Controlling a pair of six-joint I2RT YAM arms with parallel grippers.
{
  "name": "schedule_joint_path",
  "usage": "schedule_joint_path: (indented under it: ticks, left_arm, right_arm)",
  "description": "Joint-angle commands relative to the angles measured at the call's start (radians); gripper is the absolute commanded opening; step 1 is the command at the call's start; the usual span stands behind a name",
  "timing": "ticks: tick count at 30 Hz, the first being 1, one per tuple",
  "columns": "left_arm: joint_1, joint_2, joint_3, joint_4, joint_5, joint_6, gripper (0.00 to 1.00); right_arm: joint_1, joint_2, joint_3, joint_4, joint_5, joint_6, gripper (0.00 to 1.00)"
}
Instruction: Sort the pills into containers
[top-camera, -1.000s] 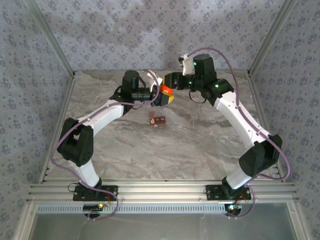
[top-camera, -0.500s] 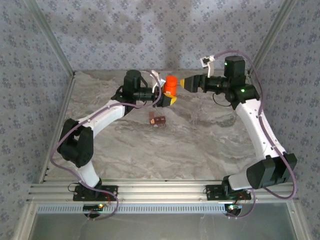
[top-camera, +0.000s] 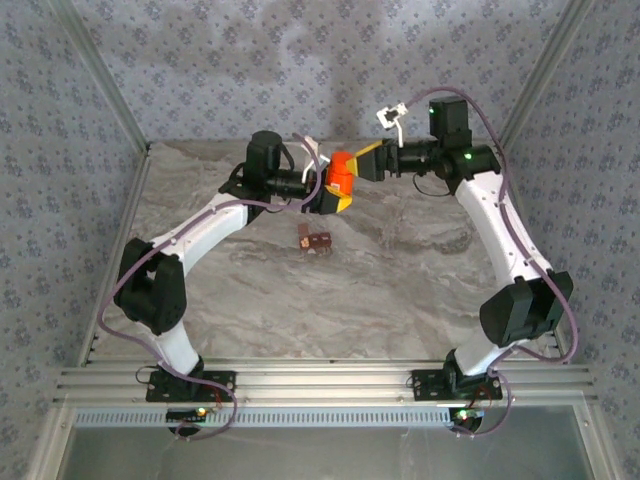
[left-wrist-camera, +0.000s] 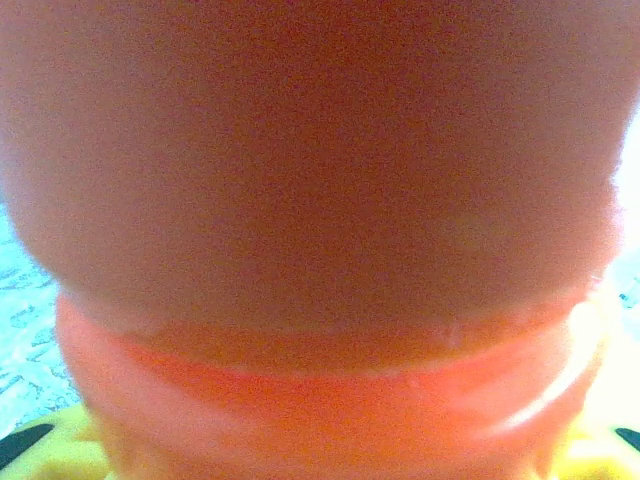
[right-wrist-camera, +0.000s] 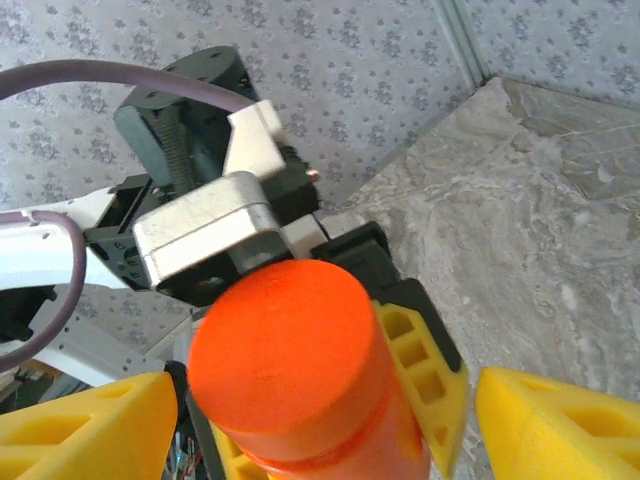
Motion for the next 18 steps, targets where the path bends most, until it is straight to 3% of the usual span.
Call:
schedule_joint_path:
  ticks: [1,11,18]
  left_arm:
    - [0.002,-0.008,0.039,-0.007,0.051,0.023,0.00]
    - [0.002,-0.003,0.044,-0.016,0.052,0.025,0.00]
    - [0.002,-0.003,0.044,-0.014,0.049,0.027,0.00]
  right_arm:
    - [0.020,0.020,0.056,-0.063,-0.023,-0.047,0.79]
    - [0.048,0.054,0.093,-0.082,0.014,-0.052,0.70]
    - [0.049,0.049,0.085,-0.079,0.044,-0.037,0.48]
